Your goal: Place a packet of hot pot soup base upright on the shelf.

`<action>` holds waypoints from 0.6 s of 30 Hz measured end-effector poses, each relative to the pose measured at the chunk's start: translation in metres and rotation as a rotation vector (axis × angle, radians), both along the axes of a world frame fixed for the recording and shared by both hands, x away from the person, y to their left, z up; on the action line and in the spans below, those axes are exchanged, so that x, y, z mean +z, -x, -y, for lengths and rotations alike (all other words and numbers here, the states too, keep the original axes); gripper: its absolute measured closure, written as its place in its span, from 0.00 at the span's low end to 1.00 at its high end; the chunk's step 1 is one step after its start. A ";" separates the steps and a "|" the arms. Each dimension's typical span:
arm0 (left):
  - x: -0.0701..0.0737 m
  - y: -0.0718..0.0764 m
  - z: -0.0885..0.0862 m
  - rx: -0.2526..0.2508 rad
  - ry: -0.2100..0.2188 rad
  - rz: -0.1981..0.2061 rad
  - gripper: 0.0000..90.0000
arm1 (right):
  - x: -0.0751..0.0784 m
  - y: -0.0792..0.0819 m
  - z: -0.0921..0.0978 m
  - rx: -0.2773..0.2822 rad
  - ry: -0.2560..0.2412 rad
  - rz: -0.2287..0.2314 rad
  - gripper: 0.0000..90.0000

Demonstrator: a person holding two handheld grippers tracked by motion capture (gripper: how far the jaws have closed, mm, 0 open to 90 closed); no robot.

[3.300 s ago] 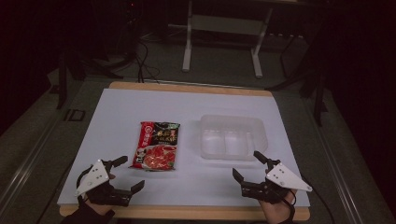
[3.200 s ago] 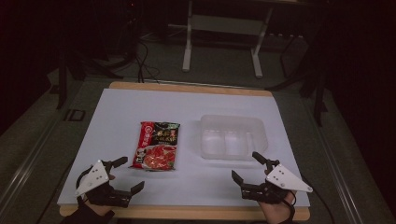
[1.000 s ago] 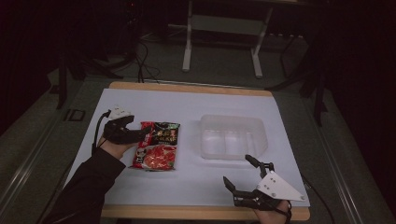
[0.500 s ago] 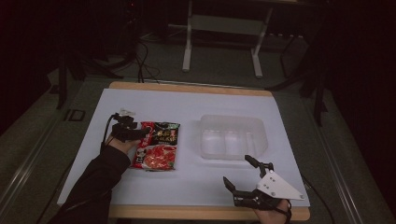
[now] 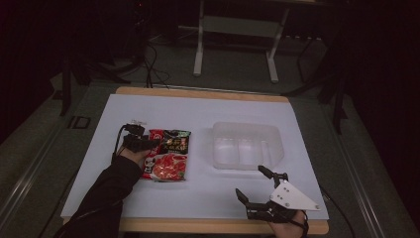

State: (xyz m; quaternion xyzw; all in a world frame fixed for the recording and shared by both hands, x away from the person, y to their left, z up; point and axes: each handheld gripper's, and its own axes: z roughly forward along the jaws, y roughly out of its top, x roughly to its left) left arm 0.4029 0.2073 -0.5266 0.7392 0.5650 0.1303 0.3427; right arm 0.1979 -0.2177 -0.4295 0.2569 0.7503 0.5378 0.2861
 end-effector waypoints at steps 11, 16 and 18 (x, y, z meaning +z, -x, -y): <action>0.004 -0.007 0.013 -0.050 -0.063 -0.068 0.69 | -0.001 -0.001 0.000 0.004 -0.003 -0.006 0.11; 0.006 -0.006 0.017 -0.036 -0.092 -0.072 0.83 | -0.001 0.000 -0.001 0.011 -0.001 -0.005 0.11; 0.006 -0.005 0.019 -0.029 -0.110 -0.061 0.85 | -0.001 0.000 -0.002 0.012 0.001 -0.005 0.11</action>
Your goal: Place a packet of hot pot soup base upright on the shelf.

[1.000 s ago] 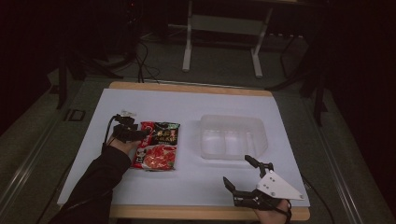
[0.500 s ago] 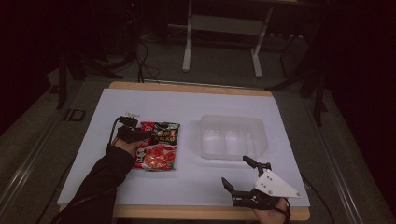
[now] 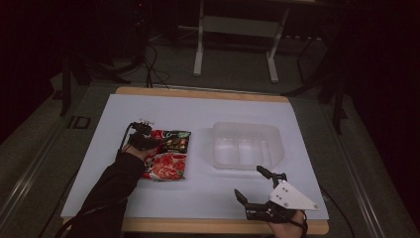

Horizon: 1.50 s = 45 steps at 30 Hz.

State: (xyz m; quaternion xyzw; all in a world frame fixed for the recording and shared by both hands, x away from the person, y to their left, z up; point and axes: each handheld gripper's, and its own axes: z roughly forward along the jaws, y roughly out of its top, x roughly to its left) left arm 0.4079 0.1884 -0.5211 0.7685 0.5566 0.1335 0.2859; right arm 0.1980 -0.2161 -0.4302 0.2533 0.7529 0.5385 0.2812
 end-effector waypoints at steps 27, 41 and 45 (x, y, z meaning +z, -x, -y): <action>0.048 0.040 0.001 -0.061 0.154 0.268 0.98 | 0.006 0.000 0.007 -0.023 -0.041 -0.008 0.18; 0.086 0.087 0.006 -0.160 0.192 0.411 0.98 | 0.015 -0.001 0.004 0.008 -0.060 -0.011 0.24; 0.097 0.098 0.009 -0.190 0.190 0.449 0.98 | 0.018 -0.002 0.003 0.019 -0.067 -0.007 0.25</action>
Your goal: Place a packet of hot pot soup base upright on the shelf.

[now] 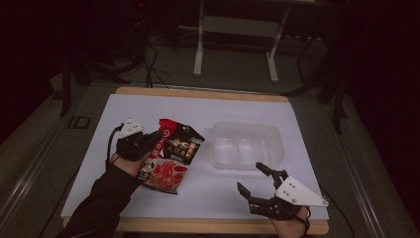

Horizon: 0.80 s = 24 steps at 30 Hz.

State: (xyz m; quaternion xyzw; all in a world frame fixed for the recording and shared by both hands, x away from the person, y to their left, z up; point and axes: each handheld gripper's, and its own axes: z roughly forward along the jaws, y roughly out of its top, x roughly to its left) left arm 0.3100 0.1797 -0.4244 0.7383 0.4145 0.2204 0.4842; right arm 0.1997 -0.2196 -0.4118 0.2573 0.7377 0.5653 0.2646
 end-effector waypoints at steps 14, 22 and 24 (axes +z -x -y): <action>0.030 0.023 0.002 -0.131 0.278 0.096 0.99 | 0.041 -0.032 -0.015 0.055 -0.029 0.012 0.35; 0.027 0.024 0.011 -0.227 0.420 0.094 0.98 | 0.042 -0.053 -0.039 0.109 -0.056 -0.042 0.35; 0.028 0.026 0.015 -0.239 0.424 0.115 0.98 | 0.040 -0.059 -0.045 0.113 -0.063 -0.061 0.34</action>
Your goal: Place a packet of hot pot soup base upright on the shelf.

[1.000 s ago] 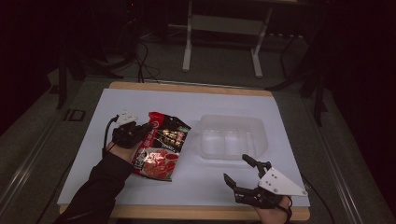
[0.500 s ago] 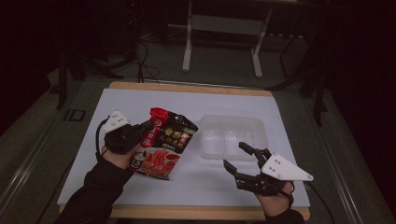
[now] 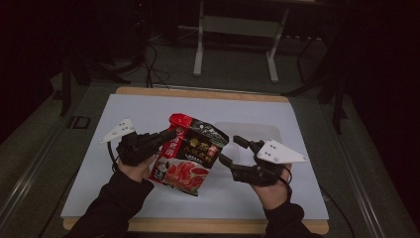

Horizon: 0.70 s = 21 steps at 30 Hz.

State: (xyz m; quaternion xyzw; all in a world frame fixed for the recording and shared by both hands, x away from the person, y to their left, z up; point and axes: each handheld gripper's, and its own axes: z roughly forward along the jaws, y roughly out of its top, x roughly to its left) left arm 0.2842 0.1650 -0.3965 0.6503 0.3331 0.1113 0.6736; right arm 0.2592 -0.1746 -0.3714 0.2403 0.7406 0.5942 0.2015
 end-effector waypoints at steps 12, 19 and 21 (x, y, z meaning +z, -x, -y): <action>-0.003 0.006 0.012 -0.082 0.062 0.059 0.98 | -0.001 -0.014 -0.012 0.082 -0.044 -0.049 0.71; -0.008 0.001 0.013 -0.090 0.015 0.069 0.98 | 0.006 -0.005 -0.019 0.086 0.059 -0.052 0.83; -0.008 0.000 0.012 -0.101 0.023 0.076 0.97 | 0.009 -0.002 -0.021 0.065 0.068 -0.044 0.84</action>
